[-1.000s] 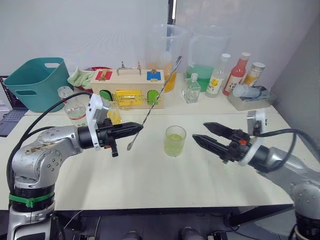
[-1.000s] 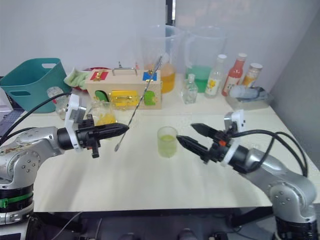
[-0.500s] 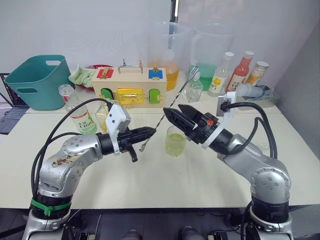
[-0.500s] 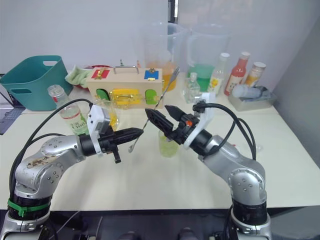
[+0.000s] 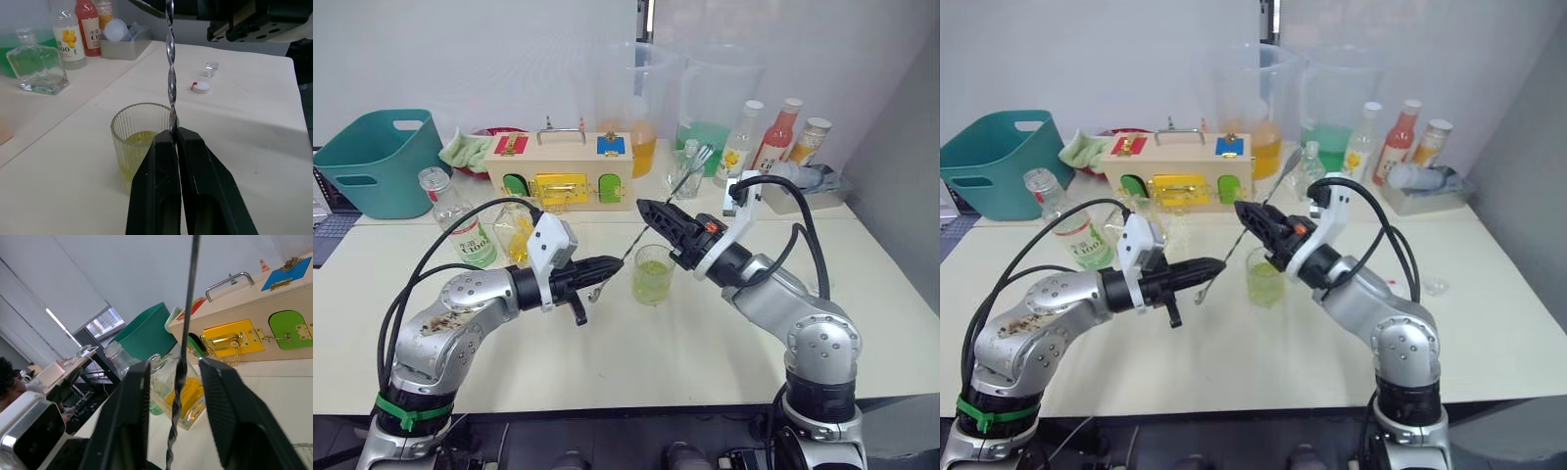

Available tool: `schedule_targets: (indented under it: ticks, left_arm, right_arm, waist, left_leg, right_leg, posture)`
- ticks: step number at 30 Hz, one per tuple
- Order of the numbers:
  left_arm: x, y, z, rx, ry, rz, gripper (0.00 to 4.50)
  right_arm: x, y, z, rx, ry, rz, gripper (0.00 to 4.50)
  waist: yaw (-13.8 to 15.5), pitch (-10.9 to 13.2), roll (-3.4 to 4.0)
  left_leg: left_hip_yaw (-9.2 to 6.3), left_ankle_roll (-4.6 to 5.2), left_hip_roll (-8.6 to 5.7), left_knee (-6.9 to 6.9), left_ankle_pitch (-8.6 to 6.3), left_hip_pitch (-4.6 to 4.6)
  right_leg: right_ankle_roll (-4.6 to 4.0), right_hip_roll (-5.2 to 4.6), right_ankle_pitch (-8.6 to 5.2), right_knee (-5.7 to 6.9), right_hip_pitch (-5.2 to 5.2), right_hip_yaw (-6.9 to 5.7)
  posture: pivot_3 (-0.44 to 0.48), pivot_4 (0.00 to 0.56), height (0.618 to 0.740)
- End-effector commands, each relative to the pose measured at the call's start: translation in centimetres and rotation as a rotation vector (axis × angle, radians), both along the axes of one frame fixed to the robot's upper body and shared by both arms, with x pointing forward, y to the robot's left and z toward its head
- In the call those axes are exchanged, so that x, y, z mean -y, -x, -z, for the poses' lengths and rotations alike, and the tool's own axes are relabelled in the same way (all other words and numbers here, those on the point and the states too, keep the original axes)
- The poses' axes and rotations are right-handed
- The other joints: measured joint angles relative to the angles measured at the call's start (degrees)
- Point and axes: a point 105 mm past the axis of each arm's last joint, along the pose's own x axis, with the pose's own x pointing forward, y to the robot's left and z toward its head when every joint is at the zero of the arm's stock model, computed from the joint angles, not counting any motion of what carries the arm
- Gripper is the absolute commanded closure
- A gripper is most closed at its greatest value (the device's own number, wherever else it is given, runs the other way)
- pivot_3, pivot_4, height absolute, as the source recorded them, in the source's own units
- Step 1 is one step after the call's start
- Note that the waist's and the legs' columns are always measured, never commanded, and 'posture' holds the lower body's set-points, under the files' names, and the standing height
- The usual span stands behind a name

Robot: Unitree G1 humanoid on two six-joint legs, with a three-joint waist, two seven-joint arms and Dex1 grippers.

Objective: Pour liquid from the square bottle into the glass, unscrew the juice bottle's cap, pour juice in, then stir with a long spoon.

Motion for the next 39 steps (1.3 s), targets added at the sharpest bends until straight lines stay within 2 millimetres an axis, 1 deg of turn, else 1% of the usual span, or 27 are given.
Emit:
schedule_targets:
  ticks: [1,2,5,12,15,17,19,21,26,28,29,31,35,37,39]
  left_arm:
    - [-0.3,0.1,-0.9,0.061,0.006,0.002,4.50]
    - [-0.5,0.1,-0.8,0.061,0.006,-0.002,4.50]
    - [-0.8,-0.1,-0.6,0.061,0.005,-0.009,4.50]
    - [-0.9,-0.2,-0.8,0.071,0.029,-0.005,4.50]
    - [-1.0,-0.4,-0.7,0.048,0.037,-0.009,4.50]
    - [-1.1,-0.5,-0.8,0.000,0.081,-0.007,3.81]
    - [-1.3,-0.1,-1.9,-0.020,0.136,0.033,3.19]
    - [-1.4,0.3,-2.6,-0.022,0.156,0.056,2.53]
    - [-3.1,0.6,-4.0,-0.017,0.161,0.062,0.85]
    - [-4.1,0.7,-4.3,-0.016,0.142,0.056,0.18]
    - [-4.5,0.7,-4.3,-0.023,0.134,0.055,0.03]
    - [-5.2,0.7,-4.1,-0.035,0.110,0.052,0.03]
    - [-6.2,0.7,-3.4,-0.050,0.085,0.035,0.03]
    - [-6.3,0.7,-3.4,-0.051,0.088,0.036,0.03]
    - [-6.1,0.8,-3.2,-0.046,0.083,0.040,0.03]
  right_arm:
    - [-0.3,0.7,-1.5,0.037,-0.049,-0.032,4.27]
    - [-0.3,0.7,-1.6,0.036,-0.056,-0.031,4.47]
    - [-0.2,0.7,-1.7,0.031,-0.058,-0.029,4.47]
    - [-0.1,0.6,-1.6,0.015,-0.043,-0.033,4.47]
    - [0.1,0.4,-1.7,0.022,-0.043,-0.020,4.47]
    - [0.3,0.3,-1.9,0.037,-0.041,-0.014,4.50]
    - [0.8,0.1,-2.4,0.059,-0.039,-0.009,4.50]
    - [1.1,0.0,-2.6,0.067,-0.039,-0.006,4.50]
    - [3.1,-0.8,-4.5,0.133,-0.006,0.023,4.50]
    - [4.4,-1.3,-5.9,0.188,0.059,0.036,4.50]
    - [4.8,-1.5,-6.3,0.206,0.085,0.041,4.50]
    - [5.6,-1.9,-7.0,0.233,0.123,0.052,4.50]
    - [7.6,-2.5,-9.0,0.283,0.179,0.079,4.50]
    - [7.9,-2.6,-9.2,0.291,0.204,0.079,4.50]
    - [7.8,-2.7,-8.9,0.291,0.228,0.080,4.50]
  waist:
    - [-0.04,0.00,0.00]
    - [-0.07,0.00,0.00]
    - [-0.08,0.00,0.00]
    - [-0.13,0.00,0.00]
    - [-0.15,0.00,0.00]
    - [-0.14,0.00,0.00]
    - [-0.18,0.00,0.00]
    - [-0.16,0.00,0.00]
    - [-0.20,0.01,0.01]
    - [-0.20,0.03,0.04]
    - [-0.19,0.03,0.04]
    - [-0.18,0.03,0.04]
    - [-0.20,0.03,0.04]
    - [-0.17,0.03,0.03]
    - [-0.16,0.03,0.04]
  left_leg:
    - [0.01,0.00,0.00,0.00,0.00,0.00]
    - [0.01,0.00,0.00,0.00,0.00,0.01]
    - [0.01,0.00,0.00,0.00,0.00,0.00]
    - [0.01,0.00,0.00,0.00,0.00,0.00]
    - [0.01,0.00,0.00,-0.01,0.00,0.01]
    - [0.00,0.00,0.00,-0.01,0.00,0.00]
    - [0.00,0.00,0.00,0.00,0.00,-0.01]
    - [0.00,0.01,0.00,0.00,0.00,-0.05]
    - [0.01,0.01,0.00,0.00,0.00,-0.04]
    - [0.01,0.01,0.00,0.00,0.00,-0.04]
    - [0.03,0.01,-0.01,-0.01,0.00,-0.06]
    - [0.03,0.01,0.00,-0.03,0.00,-0.04]
    - [0.06,0.02,0.00,-0.05,-0.01,-0.07]
    - [0.06,0.02,0.01,-0.05,-0.01,-0.09]
    - [0.05,0.02,0.01,-0.05,-0.01,-0.10]
  right_leg:
    - [0.00,0.00,0.00,0.00,0.00,0.00]
    - [0.00,0.00,0.00,0.00,0.00,0.00]
    - [0.00,0.00,0.00,0.00,0.00,0.00]
    - [0.00,0.00,0.00,0.00,0.00,0.00]
    - [0.00,0.00,0.00,0.00,0.00,0.00]
    - [0.00,0.00,0.00,0.00,0.00,0.00]
    - [0.00,0.00,0.00,-0.01,0.00,0.00]
    - [0.00,0.00,0.00,-0.02,-0.03,0.00]
    - [0.00,0.00,0.00,-0.02,-0.02,-0.01]
    - [0.00,0.00,0.00,-0.03,-0.03,-0.01]
    - [0.00,0.00,0.00,-0.05,-0.04,0.00]
    - [0.00,0.01,0.00,-0.06,-0.04,-0.01]
    - [0.00,0.00,-0.01,-0.14,-0.04,0.00]
    - [0.00,0.00,-0.01,-0.15,-0.05,-0.01]
    - [0.00,0.00,0.00,-0.14,-0.05,0.00]
  posture:
    - [0.000,0.150,0.740]
    - [0.000,0.150,0.740]
    - [0.000,0.150,0.740]
    - [0.000,0.150,0.740]
    - [0.000,0.150,0.740]
    - [0.000,0.150,0.740]
    - [0.000,0.150,0.740]
    - [0.000,0.150,0.740]
    - [0.000,0.150,0.740]
    - [0.000,0.150,0.740]
    - [0.000,0.150,0.740]
    - [0.000,0.150,0.740]
    - [0.000,0.150,0.740]
    - [0.000,0.150,0.740]
    - [0.000,0.150,0.740]
